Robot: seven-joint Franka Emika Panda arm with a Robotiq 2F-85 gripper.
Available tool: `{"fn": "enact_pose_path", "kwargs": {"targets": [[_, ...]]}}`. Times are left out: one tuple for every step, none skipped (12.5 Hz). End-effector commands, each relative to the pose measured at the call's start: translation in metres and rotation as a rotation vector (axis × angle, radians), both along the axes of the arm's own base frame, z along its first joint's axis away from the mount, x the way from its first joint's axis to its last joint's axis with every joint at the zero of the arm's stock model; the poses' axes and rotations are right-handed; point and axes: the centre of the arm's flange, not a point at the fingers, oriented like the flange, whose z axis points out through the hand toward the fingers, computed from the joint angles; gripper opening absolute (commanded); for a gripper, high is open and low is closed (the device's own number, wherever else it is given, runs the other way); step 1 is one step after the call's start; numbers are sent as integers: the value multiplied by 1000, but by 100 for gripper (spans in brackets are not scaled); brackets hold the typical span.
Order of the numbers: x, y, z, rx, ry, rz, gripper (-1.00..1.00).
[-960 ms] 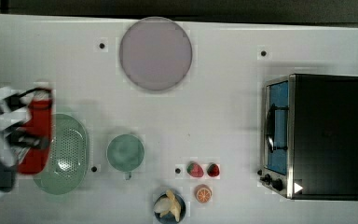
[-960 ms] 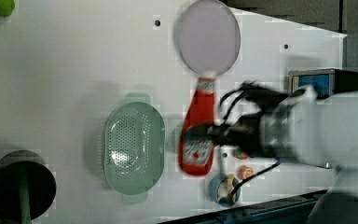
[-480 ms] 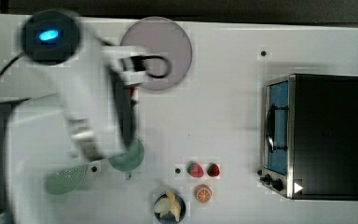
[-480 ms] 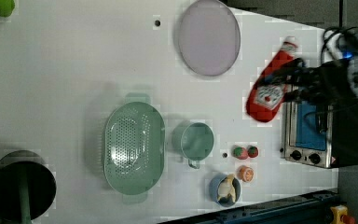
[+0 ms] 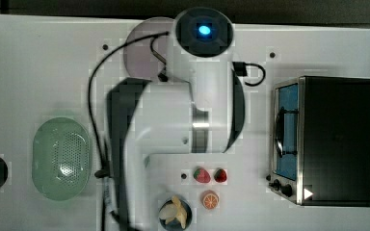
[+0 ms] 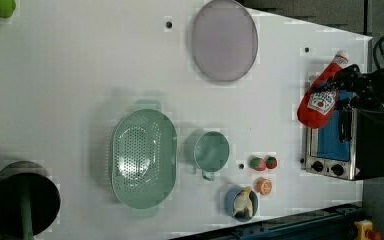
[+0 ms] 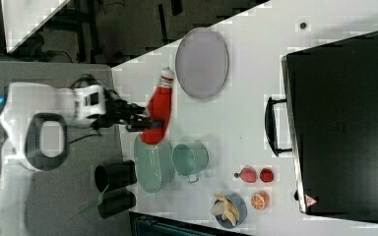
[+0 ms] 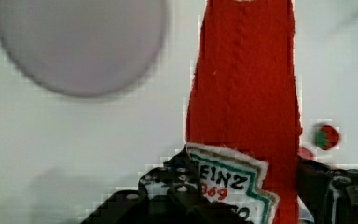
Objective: Pick ketchup from strainer and place it on the table
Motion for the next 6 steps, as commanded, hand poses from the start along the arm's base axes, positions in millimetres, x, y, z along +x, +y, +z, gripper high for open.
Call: {"fn": "enact_pose_path", "kwargs": {"targets": [[-14,-19,-28,5,5,58,21],[-18,-29,-44,4,-2,44,21],[-23,-37,-61,3,-14,37,21],[-28,-41,-79,2,-28,27,21],[-34,-43,-98,3,-37,22,21],[-40,-42,-116,6,-46,22,21]]}}
